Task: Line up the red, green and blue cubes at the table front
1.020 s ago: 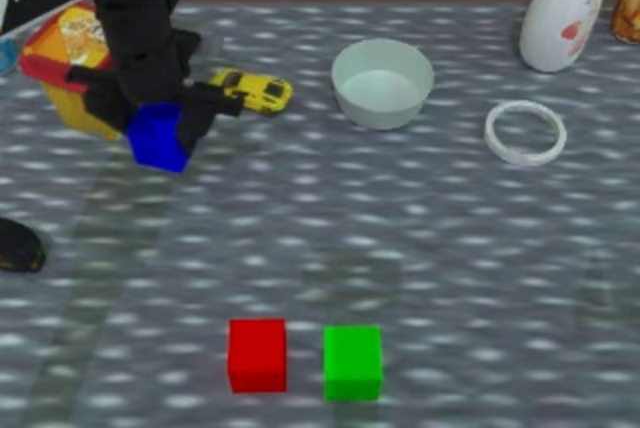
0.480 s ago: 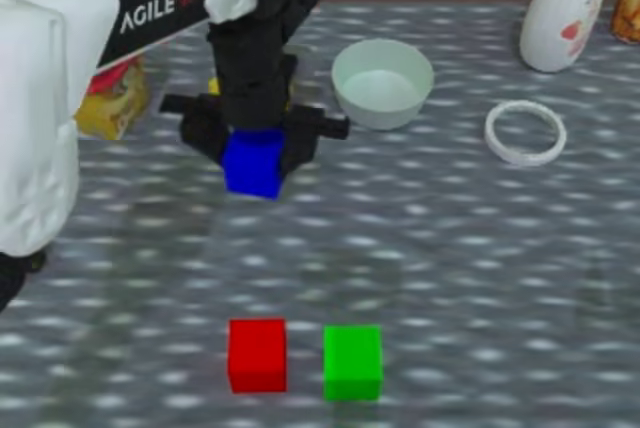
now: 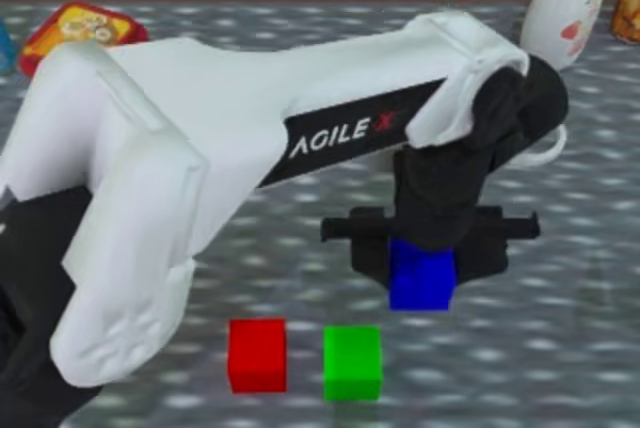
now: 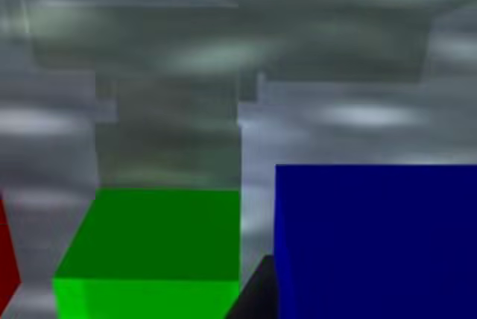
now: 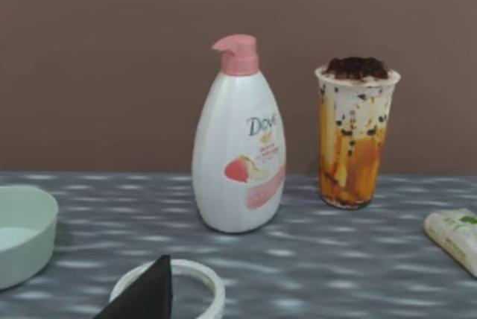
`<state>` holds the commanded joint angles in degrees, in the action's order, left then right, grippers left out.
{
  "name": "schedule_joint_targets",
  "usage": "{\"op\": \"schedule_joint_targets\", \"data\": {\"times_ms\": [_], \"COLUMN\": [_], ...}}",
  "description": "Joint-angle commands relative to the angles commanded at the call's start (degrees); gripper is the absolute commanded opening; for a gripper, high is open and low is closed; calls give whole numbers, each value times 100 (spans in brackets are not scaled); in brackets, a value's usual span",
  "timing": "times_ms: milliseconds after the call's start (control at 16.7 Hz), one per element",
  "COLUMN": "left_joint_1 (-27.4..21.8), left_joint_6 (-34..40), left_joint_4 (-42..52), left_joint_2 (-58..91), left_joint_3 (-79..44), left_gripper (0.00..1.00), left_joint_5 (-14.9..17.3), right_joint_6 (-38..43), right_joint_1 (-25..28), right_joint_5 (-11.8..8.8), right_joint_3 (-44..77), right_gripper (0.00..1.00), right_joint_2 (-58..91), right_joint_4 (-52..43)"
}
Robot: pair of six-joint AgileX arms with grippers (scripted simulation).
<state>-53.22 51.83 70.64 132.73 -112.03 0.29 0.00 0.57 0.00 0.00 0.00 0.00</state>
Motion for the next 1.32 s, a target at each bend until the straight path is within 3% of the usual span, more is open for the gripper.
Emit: {"op": "schedule_joint_targets", "data": {"times_ms": [240, 600, 960, 1260, 1320], "left_joint_1": [-585, -586, -589, -594, -594], "left_joint_6": [678, 673, 683, 684, 684], "left_joint_4": [-33, -134, -1296, -1389, -1389], "left_joint_2": [-157, -116, 175, 211, 211], "left_joint_3": [62, 136, 960, 1044, 1044], "left_gripper": [0, 0, 0, 0, 8], "left_joint_5": [-17, -18, -14, -14, -14], "right_joint_6": [0, 0, 0, 0, 0], "right_joint_1": [0, 0, 0, 0, 0], "right_joint_5": [0, 0, 0, 0, 0], "right_joint_3": [0, 0, 0, 0, 0], "right_gripper": [100, 100, 100, 100, 100], "right_joint_2": [0, 0, 0, 0, 0], "right_joint_4": [0, 0, 0, 0, 0]}}
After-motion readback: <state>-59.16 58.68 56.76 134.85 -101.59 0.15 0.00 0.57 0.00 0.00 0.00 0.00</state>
